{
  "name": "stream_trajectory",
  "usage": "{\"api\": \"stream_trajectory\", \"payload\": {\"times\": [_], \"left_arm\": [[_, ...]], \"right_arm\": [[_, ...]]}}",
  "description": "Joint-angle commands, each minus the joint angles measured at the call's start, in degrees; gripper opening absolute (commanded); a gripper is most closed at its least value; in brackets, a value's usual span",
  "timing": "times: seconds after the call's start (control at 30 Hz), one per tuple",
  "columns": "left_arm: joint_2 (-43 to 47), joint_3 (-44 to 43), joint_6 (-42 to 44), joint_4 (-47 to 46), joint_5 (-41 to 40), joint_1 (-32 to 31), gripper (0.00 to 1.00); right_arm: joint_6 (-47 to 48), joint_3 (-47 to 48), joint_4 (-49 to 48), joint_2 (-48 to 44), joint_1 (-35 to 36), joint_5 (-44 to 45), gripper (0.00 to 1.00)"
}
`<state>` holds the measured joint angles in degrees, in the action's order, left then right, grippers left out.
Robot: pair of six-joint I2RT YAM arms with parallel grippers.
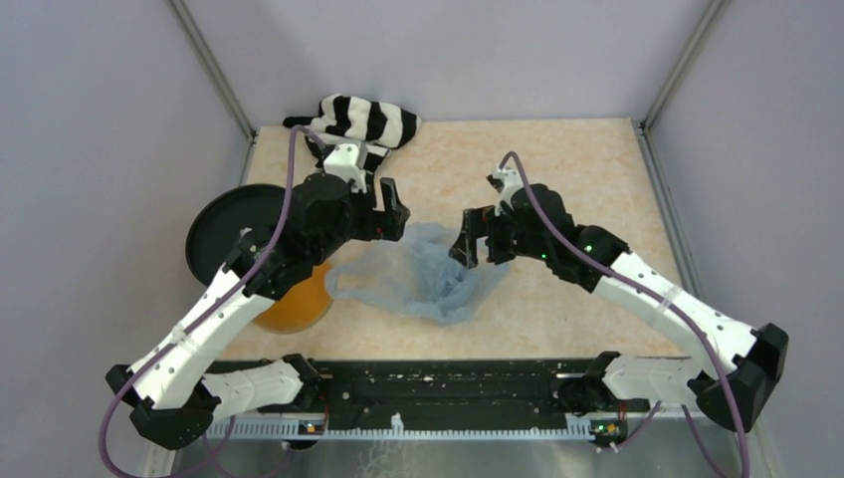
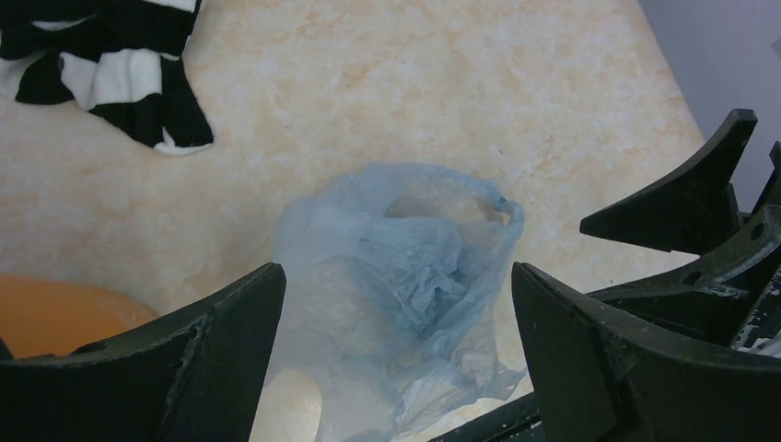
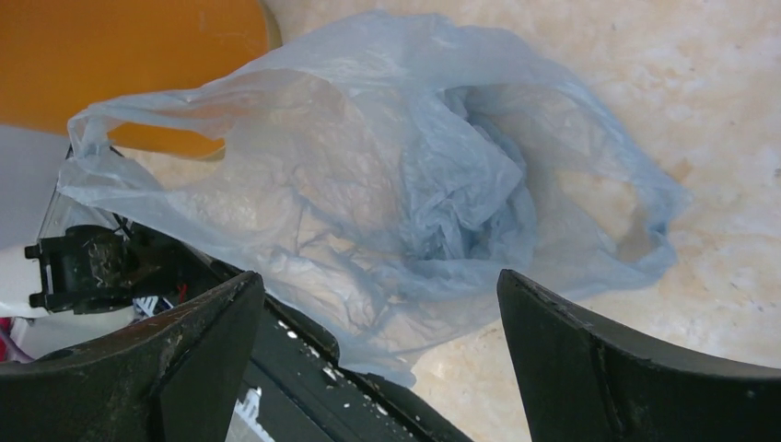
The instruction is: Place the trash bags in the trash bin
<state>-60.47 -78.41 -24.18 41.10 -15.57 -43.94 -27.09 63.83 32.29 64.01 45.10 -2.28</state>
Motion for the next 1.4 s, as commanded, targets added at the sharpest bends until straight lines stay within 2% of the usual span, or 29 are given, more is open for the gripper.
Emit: {"api": "stream_trajectory", "payload": {"times": [0.0,0.3,0.53,0.77,0.93,1.27,1.37], "left_arm": [[2.2,1.7,-2.6,2.6,-4.1,-0.1,0.98],[2.8,2.4,-4.1,4.5,-4.7,-0.1,0.98],[2.7,3.3,-5.1,4.3,-3.2,-0.1,0.98],[2.1,2.6,-5.3,4.4,-0.5,-0.1,0.98],[1.9,3.7,-6.7,4.4,0.3,-0.1,0.98],[-0.2,8.8,-15.8,1.2,-2.5,0.2,0.98],[-0.8,10.9,-17.9,-2.5,-0.4,2.7,0.98]], "right_arm": [[-1.7,-0.7,-12.0,4.3,2.2,-0.7,0.97],[-3.7,-1.9,-20.9,17.2,6.7,2.0,0.95],[-3.3,-4.5,-27.2,26.2,7.4,10.4,0.9],[-3.7,-3.1,-22.7,34.6,7.2,23.7,0.8],[-5.2,-4.6,-17.3,32.9,4.7,32.9,0.71],[-4.4,-14.3,-18.1,22.6,0.0,35.4,0.71],[-4.0,-16.8,-19.8,20.5,-0.2,35.0,0.71]]}}
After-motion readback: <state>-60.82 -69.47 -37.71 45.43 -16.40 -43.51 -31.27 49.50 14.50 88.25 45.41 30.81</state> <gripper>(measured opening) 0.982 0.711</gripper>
